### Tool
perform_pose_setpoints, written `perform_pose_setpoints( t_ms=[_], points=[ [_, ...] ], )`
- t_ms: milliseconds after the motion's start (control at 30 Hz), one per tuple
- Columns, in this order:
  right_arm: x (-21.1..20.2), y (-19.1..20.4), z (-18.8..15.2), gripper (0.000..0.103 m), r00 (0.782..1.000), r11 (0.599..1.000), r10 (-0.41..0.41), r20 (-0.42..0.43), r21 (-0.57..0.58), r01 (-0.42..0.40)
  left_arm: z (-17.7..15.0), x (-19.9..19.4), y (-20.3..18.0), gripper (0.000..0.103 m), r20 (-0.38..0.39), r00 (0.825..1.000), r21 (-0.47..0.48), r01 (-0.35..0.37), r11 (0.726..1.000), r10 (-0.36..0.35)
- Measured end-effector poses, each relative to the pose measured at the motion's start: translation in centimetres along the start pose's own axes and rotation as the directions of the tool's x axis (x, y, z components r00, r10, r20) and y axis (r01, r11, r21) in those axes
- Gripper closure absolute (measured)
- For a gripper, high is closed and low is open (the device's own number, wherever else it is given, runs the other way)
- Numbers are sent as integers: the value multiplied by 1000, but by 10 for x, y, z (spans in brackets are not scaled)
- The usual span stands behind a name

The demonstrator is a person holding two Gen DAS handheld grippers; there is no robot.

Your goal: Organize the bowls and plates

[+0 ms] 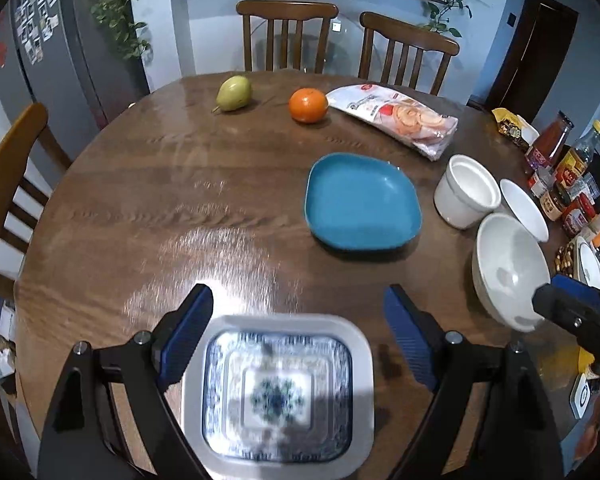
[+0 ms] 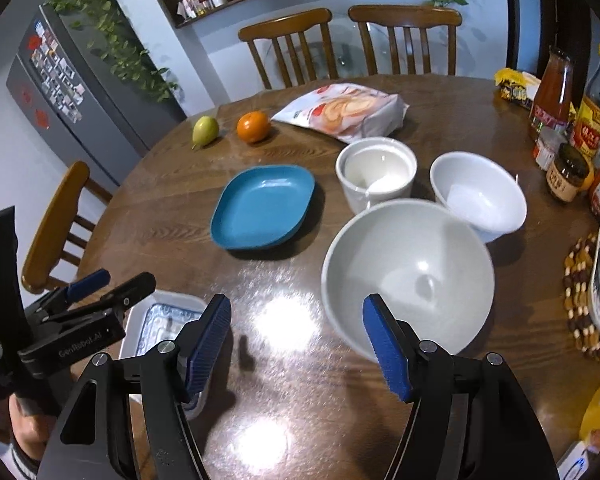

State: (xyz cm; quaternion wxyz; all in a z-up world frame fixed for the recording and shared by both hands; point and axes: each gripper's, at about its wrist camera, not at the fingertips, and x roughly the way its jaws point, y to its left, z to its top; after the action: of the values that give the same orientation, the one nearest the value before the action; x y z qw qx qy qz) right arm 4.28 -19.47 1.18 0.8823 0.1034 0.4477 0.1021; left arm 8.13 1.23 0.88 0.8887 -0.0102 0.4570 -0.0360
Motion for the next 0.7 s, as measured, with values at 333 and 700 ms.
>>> perform_pose_setpoints(
  t_ms=[333,700],
  points=[
    [38,10,46,34,999,999,11,-32,-35,-12,50,49,-5,17,-19,1000,48,22,999,-21],
    [119,21,70,43,988,996,-73,-136,-51,66,68,122,2,35,-113,992,49,54,997,-48]
  ],
)
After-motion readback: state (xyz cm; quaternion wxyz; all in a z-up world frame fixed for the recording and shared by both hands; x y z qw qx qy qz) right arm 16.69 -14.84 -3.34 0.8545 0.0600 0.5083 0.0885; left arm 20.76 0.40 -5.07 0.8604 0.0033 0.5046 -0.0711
